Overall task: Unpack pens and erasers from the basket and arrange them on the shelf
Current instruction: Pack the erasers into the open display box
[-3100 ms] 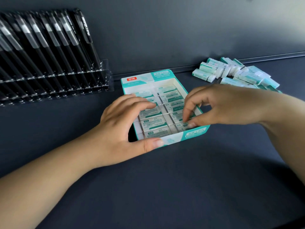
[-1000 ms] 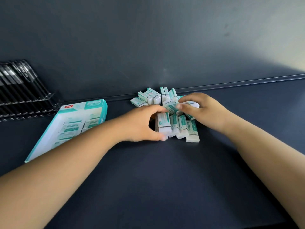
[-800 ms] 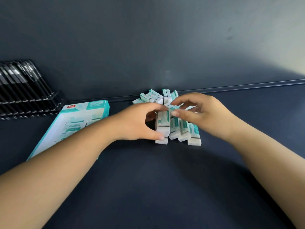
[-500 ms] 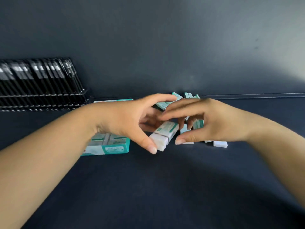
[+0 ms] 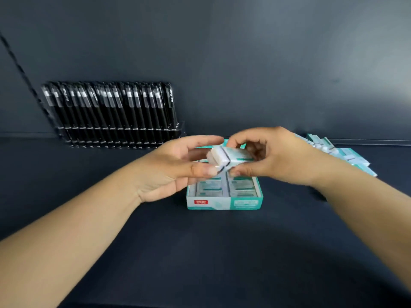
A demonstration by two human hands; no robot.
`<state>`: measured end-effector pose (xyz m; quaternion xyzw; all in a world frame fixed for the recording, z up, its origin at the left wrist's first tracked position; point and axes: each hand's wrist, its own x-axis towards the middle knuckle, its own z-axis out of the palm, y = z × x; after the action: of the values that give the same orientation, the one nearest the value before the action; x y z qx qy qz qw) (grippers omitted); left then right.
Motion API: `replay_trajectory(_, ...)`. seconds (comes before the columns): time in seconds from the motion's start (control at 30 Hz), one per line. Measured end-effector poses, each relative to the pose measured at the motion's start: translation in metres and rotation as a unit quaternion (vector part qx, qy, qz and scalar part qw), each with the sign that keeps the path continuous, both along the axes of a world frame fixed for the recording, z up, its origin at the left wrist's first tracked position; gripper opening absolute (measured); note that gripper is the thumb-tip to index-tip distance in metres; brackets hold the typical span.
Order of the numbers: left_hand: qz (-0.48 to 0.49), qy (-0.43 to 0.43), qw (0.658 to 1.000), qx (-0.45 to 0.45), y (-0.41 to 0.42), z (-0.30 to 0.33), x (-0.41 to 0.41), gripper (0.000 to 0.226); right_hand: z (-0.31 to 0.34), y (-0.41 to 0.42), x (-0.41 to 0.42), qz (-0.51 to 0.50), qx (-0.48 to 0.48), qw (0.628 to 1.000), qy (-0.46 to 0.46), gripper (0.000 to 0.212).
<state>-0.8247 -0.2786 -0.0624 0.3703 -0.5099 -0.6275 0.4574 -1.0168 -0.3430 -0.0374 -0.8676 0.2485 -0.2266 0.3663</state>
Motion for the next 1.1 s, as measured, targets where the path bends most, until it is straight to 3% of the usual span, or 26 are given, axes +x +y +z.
replay_trajectory(0.2, 0.114, -0.034, 0.992, -0.048, 0.0, -0.001, 0.009, 0.028, 0.001, 0.002, 0.032, -0.055, -0.007, 0.998, -0.003, 0.022)
replay_trajectory(0.3, 0.142, -0.01, 0.989, -0.039, -0.003, -0.005, 0.02, 0.025, 0.001, -0.001, 0.038, -0.052, 0.041, 0.998, -0.023, 0.022)
replay_trajectory(0.4, 0.197, -0.067, 0.977, -0.036, -0.011, -0.015, 0.035, 0.024, 0.0, -0.015, 0.036, -0.104, 0.141, 0.982, -0.072, 0.021)
replay_trajectory(0.5, 0.258, -0.08, 0.963, -0.009, -0.02, -0.026, 0.047, 0.026, -0.005, -0.033, 0.036, -0.158, 0.169, 0.972, -0.037, 0.022)
replay_trajectory(0.6, 0.273, -0.075, 0.959, 0.009, -0.026, -0.035, 0.051, 0.027, -0.009, -0.049, 0.039, -0.181, 0.07, 0.978, 0.076, 0.02)
replay_trajectory(0.73, 0.256, -0.124, 0.959, -0.005, -0.031, -0.045, 0.052, 0.027, -0.023, -0.061, 0.049, -0.167, -0.095, 0.955, 0.226, 0.029)
replay_trajectory(0.9, 0.243, -0.234, 0.94, -0.051, -0.03, -0.049, 0.051, 0.03, -0.033, -0.058, 0.06, -0.132, -0.159, 0.942, 0.265, 0.032)
replay_trajectory(1.1, 0.289, -0.21, 0.933, -0.038, -0.03, -0.047, 0.063, 0.034, -0.039, -0.056, 0.061, -0.138, -0.183, 0.937, 0.265, 0.027)
